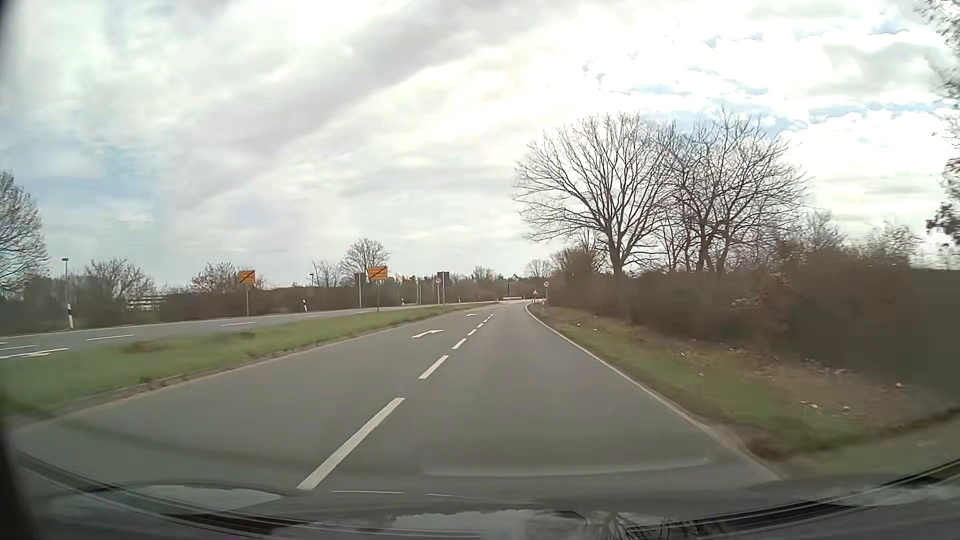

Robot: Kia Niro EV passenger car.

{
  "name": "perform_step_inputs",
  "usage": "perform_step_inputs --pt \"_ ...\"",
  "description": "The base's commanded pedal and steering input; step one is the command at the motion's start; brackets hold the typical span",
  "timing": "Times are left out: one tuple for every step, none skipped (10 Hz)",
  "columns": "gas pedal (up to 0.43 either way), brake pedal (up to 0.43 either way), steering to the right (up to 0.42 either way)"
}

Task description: Follow the waypoints while adhering to traffic rules and regulations

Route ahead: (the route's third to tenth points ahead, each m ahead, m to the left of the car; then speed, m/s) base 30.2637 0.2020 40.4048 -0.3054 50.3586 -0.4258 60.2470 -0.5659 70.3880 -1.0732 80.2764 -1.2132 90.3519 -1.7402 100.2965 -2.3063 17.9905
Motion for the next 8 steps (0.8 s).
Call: perform_step_inputs --pt "0.240 0.000 -0.001" --pt "0.228 0.000 -0.001" --pt "0.220 0.000 -0.001" --pt "0.197 0.000 -0.001" --pt "0.189 0.000 -0.001" --pt "0.177 0.000 -0.001" --pt "0.169 0.000 -0.001" --pt "0.150 0.000 -0.001"
